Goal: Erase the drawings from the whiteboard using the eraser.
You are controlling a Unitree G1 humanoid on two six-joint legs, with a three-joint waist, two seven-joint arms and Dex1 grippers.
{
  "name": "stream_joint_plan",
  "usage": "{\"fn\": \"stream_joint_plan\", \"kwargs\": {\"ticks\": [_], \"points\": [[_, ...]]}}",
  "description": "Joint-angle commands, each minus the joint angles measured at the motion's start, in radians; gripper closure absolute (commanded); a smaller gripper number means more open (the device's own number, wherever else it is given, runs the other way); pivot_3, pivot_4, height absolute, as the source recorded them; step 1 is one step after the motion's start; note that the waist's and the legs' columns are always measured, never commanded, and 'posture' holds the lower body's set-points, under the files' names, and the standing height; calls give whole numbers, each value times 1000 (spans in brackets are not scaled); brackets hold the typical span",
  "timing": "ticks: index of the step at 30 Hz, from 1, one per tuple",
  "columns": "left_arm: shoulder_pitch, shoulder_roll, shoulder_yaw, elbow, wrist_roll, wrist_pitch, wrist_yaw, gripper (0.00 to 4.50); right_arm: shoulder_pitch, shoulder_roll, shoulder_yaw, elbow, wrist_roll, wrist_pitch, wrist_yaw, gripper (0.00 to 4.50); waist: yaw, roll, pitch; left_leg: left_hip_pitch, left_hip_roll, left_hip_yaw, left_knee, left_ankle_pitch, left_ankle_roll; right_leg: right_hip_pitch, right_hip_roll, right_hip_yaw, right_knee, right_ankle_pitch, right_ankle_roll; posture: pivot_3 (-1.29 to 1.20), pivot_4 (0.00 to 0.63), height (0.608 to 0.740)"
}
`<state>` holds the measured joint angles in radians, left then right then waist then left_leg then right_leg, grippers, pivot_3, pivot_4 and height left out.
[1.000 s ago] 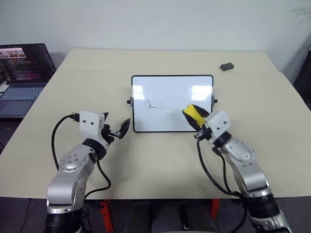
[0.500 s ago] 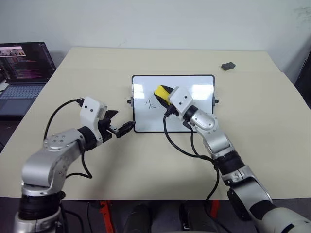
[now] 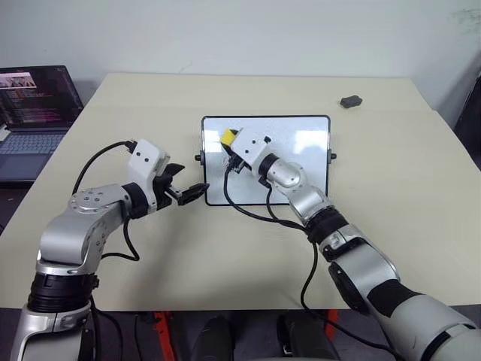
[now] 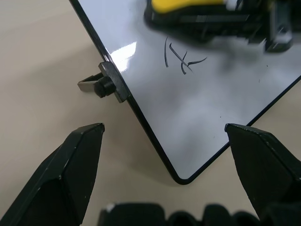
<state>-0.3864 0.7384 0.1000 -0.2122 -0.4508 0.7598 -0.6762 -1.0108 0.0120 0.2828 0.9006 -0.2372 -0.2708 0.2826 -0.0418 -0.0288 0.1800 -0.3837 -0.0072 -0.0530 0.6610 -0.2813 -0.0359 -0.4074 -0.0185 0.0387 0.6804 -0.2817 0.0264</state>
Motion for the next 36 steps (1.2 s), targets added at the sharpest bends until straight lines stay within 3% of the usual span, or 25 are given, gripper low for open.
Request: {"fn": "stream_joint_plan", "kwargs": {"ticks": [1,7,10,15,18,21,24,29,36], "points": [[-14,6,6,-12,7,-21,-13,0,13,-5,24,44,-23,30,42,3254,-2,0,0,1,0,0,0,0,0,0,0,0,0,0,0,0,150,740],[-6,0,15,-22,3,-15,-8,0,104,-33,52,73,-47,103,118,3254,-3,0,-3,5,0,-1,0,0,0,4,0,-1,2,1,-1,0,150,740],[6,0,16,-21,6,-16,-5,0,140,-53,78,55,-66,110,147,3254,-4,0,-3,20,0,-1,-1,0,0,20,0,-1,0,1,-2,0,150,740],[17,-2,19,10,28,-18,23,0,160,-84,109,-54,-84,69,167,3254,-3,1,-2,36,0,-2,-1,0,1,35,0,-1,-1,-2,1,0,150,740],[31,-6,15,32,51,-26,45,0,137,-92,86,-144,-66,15,148,3254,-3,2,-1,36,0,-2,-1,1,2,35,1,-1,0,-2,1,0,150,740],[53,-8,18,35,61,-35,52,0,115,-97,49,-259,-22,-43,145,3255,-3,2,-1,31,0,-2,-1,1,2,30,1,-1,0,0,-3,0,150,740],[85,-5,17,12,49,-28,33,0,83,-97,11,-322,3,-70,119,3255,-6,1,-1,13,0,-2,0,1,1,12,1,-1,1,1,-2,0,150,740],[122,7,7,-6,50,-34,0,0,13,-88,-25,-238,-4,-55,51,3255,-15,1,-1,-16,1,0,0,4,-4,-16,0,-1,1,2,-2,0,150,740],[116,3,-4,-31,50,-37,-21,0,4,-78,9,4,-46,-74,29,3255,-14,1,-1,-16,0,1,1,2,-1,-15,-1,0,1,2,-2,0,150,740]]}}
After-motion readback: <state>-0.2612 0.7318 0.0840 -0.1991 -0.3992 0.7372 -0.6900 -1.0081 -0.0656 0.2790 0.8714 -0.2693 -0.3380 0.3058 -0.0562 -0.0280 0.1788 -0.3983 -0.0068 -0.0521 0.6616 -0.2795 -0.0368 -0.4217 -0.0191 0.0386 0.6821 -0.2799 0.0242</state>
